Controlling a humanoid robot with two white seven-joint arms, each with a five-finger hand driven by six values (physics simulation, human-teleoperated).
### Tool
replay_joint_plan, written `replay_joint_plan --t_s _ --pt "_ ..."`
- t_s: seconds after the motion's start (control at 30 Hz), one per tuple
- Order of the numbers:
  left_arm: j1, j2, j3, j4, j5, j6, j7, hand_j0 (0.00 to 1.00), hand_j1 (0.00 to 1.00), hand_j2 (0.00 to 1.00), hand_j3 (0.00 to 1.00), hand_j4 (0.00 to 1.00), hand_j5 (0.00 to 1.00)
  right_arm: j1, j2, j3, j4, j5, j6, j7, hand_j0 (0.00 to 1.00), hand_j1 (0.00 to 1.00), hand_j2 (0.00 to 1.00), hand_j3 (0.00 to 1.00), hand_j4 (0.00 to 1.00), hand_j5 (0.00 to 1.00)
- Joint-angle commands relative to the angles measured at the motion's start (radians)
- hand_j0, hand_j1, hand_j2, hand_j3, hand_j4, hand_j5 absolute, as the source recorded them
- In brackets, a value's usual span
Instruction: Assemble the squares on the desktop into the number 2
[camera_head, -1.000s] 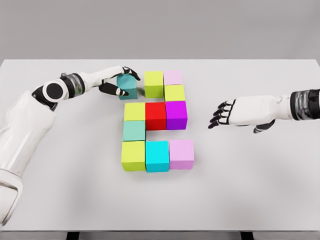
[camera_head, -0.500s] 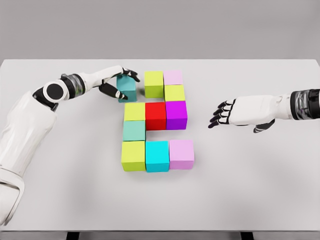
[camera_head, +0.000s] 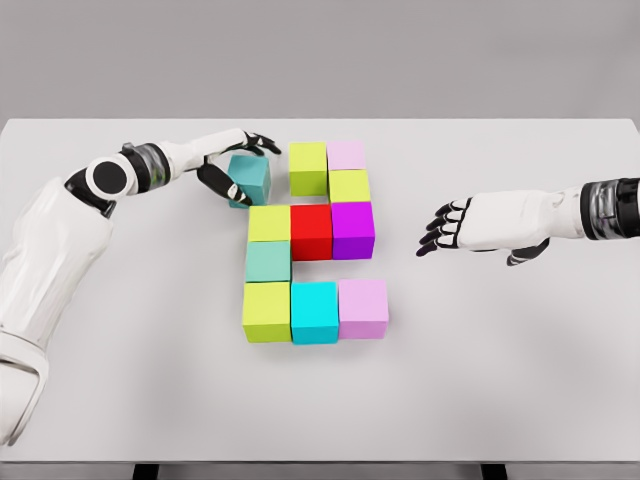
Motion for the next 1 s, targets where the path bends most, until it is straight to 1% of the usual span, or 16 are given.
replay_joint_plan --t_s 0.0,0.1,0.17,0.43,0.5,0.6,0.83,0.87,0.9,0.93,0.97 --pt "-0.003 0.0 0.002 0.0 0.003 0.002 -0.001 0.99 0.99 0.99 0.99 0.99 0.99 0.0 -0.001 -0.002 0.0 -0.004 0.002 0.0 1.0 1.0 1.0 1.0 1.0 1.0" --pt "-0.005 -0.001 0.004 0.008 0.003 0.002 -0.001 0.99 0.99 0.99 0.99 0.99 0.99 0.0 -0.001 0.0 0.0 -0.004 0.002 0.0 1.0 1.0 1.0 1.0 1.0 1.0" --pt "-0.017 -0.017 0.004 0.04 0.002 0.002 -0.001 0.99 0.99 0.99 0.99 0.99 0.99 0.0 -0.001 0.0 0.0 -0.004 0.002 0.0 1.0 1.0 1.0 1.0 1.0 1.0" --pt "-0.055 -0.046 -0.001 0.113 0.0 0.002 0.007 0.98 0.98 0.98 0.98 0.98 0.98 0.002 0.0 0.0 0.0 -0.004 0.002 0.0 1.0 1.0 1.0 1.0 1.0 1.0" --pt "-0.055 -0.053 -0.002 0.115 0.0 0.002 0.022 0.98 0.98 0.98 0.98 0.98 0.98 0.002 0.0 -0.002 0.0 -0.004 0.002 0.0 1.0 1.0 1.0 1.0 1.0 1.0" --pt "-0.055 -0.052 0.001 0.106 0.002 -0.003 0.022 0.98 0.98 0.98 0.98 0.98 0.98 0.0 0.0 -0.002 0.0 -0.004 0.002 0.0 1.0 1.0 1.0 1.0 1.0 1.0" --pt "-0.054 -0.032 -0.005 0.097 0.016 -0.006 0.022 0.98 0.98 0.98 0.98 0.98 0.98 0.0 0.0 -0.011 0.0 -0.006 0.002 0.0 1.0 1.0 1.0 1.0 1.0 1.0" --pt "-0.054 -0.017 -0.007 0.095 0.017 -0.007 0.021 0.98 0.98 0.98 0.98 0.98 0.98 0.0 -0.001 -0.011 0.0 -0.006 0.002 0.0 1.0 1.0 1.0 1.0 1.0 1.0" --pt "-0.054 -0.006 -0.009 0.086 0.02 -0.009 0.021 0.98 0.98 0.98 0.98 0.98 0.98 0.0 -0.001 -0.011 0.0 -0.006 0.002 0.0 1.0 1.0 1.0 1.0 1.0 1.0" --pt "-0.054 0.0 -0.01 0.058 0.045 -0.009 0.021 0.98 0.98 0.98 0.98 0.98 0.98 0.0 -0.001 -0.011 0.0 -0.006 0.002 0.0 1.0 1.0 1.0 1.0 1.0 1.0" --pt "-0.054 0.031 -0.012 0.035 0.065 -0.009 0.021 0.98 0.98 0.98 0.98 0.98 0.98 0.0 -0.001 -0.011 0.0 -0.006 0.002 0.0 1.0 1.0 1.0 1.0 1.0 1.0"
